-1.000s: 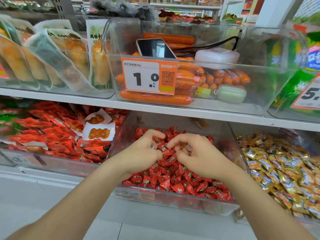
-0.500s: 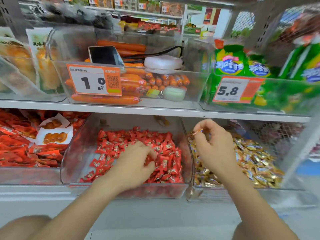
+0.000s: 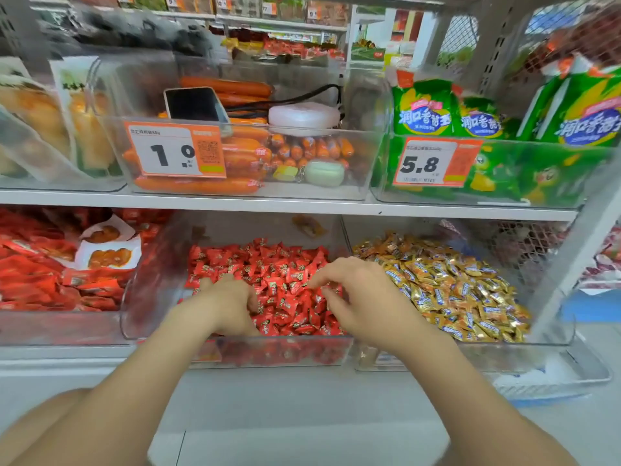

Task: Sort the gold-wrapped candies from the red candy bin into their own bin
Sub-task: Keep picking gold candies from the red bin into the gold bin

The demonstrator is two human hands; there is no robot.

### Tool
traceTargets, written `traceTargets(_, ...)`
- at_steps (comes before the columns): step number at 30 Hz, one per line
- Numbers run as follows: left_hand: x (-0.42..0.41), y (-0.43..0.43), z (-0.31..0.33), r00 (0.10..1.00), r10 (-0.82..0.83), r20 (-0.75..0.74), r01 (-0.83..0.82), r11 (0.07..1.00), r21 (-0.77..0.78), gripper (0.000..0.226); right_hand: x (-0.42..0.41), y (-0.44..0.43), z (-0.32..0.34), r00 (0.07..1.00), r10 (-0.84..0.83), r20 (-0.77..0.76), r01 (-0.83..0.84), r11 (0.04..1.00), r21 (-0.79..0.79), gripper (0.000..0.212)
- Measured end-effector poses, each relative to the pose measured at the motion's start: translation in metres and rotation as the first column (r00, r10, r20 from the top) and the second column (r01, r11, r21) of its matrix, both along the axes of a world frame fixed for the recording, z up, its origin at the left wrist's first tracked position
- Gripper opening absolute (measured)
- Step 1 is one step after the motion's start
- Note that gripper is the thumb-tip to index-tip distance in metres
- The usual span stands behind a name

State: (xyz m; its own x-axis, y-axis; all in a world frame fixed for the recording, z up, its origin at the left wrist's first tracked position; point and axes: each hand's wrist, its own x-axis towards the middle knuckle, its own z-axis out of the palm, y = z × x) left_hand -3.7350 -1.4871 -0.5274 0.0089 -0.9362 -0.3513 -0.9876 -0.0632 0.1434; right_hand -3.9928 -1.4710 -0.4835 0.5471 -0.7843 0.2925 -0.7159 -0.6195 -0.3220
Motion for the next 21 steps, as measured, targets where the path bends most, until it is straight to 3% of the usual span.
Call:
traceTargets(2,0.017,0.005,0.005,0.982,0.143,0.123,-0.157,0.981,0.111,0.094,0.028,-0.007,-0.002,0.967,0.08,-0.244,-0.073,0.997,0.035,0.026)
traceTargets(4,0.029,0.008,0.009,0.969,0.178,0.17,-0.21,0.958,0.195,0.132,0.051,-0.018,-0.012,0.918,0.11,-0.381,-0.071,0.991,0.115,0.044)
traceTargets(6,0.034,0.005,0.01,0.974,0.167,0.153,-0.199,0.954,0.223,0.144,0.069,-0.034,-0.028,0.884,0.124,-0.451,-0.035,0.979,0.2,0.058)
traceTargets(10,0.04,-0.004,-0.001,0.991,0.129,0.037,-0.133,0.98,0.151,0.101,0.09,-0.065,-0.054,0.876,0.176,-0.448,-0.012,0.939,0.345,0.077)
traceTargets(14,0.045,-0.012,-0.013,0.989,0.044,-0.141,-0.06,0.992,-0.11,0.098,0.105,-0.074,-0.06,0.886,0.057,-0.46,0.01,0.99,0.143,0.058)
traceTargets(17,0.051,-0.018,-0.017,0.98,-0.027,-0.197,-0.017,0.976,-0.218,0.103,0.101,-0.083,-0.062,0.935,-0.02,-0.354,0.058,0.994,0.097,0.05)
traceTargets(21,0.066,-0.025,-0.016,0.983,-0.074,-0.167,0.009,0.934,-0.358,0.07,0.089,-0.092,-0.052,0.979,-0.039,-0.201,0.065,0.99,0.124,0.045)
